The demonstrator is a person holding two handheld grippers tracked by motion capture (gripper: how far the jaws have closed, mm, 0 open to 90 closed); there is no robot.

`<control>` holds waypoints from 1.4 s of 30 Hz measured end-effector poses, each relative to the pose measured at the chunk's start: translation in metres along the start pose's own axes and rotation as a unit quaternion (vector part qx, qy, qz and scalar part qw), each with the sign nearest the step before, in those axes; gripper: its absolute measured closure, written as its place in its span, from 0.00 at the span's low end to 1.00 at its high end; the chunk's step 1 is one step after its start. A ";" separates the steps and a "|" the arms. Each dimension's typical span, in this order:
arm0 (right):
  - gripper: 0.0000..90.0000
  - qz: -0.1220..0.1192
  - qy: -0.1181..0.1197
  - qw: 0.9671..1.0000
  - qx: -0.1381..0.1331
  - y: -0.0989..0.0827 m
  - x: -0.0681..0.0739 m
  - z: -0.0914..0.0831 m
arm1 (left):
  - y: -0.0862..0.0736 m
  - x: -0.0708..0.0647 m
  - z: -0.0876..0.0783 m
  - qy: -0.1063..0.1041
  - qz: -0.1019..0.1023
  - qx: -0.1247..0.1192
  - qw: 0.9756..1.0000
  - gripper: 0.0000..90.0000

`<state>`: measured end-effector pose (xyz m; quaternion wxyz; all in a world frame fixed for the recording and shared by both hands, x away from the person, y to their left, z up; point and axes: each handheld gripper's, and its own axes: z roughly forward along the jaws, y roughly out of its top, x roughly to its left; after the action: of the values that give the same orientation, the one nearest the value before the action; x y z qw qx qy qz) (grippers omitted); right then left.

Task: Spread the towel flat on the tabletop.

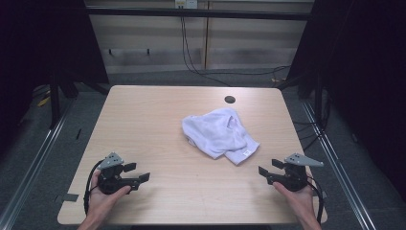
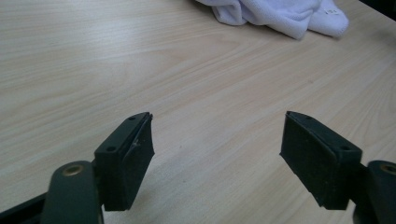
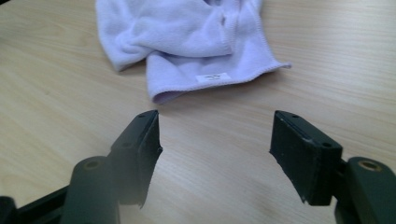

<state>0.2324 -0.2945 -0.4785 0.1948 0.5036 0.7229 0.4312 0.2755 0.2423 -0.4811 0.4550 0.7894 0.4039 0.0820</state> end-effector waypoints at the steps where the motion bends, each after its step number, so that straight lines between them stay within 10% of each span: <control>1: 0.39 0.000 0.006 1.000 0.000 0.000 0.000 -0.001 | 0.000 0.000 0.000 -0.001 0.000 0.000 1.000 0.27; 14: 0.40 -0.033 0.061 0.997 0.039 0.021 0.004 0.022 | 0.000 0.002 -0.004 -0.006 0.006 -0.012 1.000 0.24; 26: 0.31 -0.054 0.100 0.992 0.050 0.095 0.007 0.107 | 0.002 0.003 0.001 -0.017 0.014 -0.007 1.000 0.26; 34: 0.25 -0.049 0.115 0.989 0.084 0.096 0.014 0.160 | 0.002 0.003 -0.001 -0.020 0.018 -0.008 1.000 0.26; 38: 0.29 -0.058 0.100 0.988 0.102 0.088 0.021 0.174 | 0.002 0.003 -0.001 -0.020 0.019 -0.007 1.000 0.26; 42: 0.63 -0.052 0.089 0.989 0.106 0.085 0.023 0.169 | 0.002 0.003 0.000 -0.023 0.015 -0.009 1.000 0.26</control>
<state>0.3909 -0.1912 -0.4986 0.0971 0.4429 0.8041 0.3846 0.2785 0.2442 -0.4797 0.4696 0.7930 0.3809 0.0740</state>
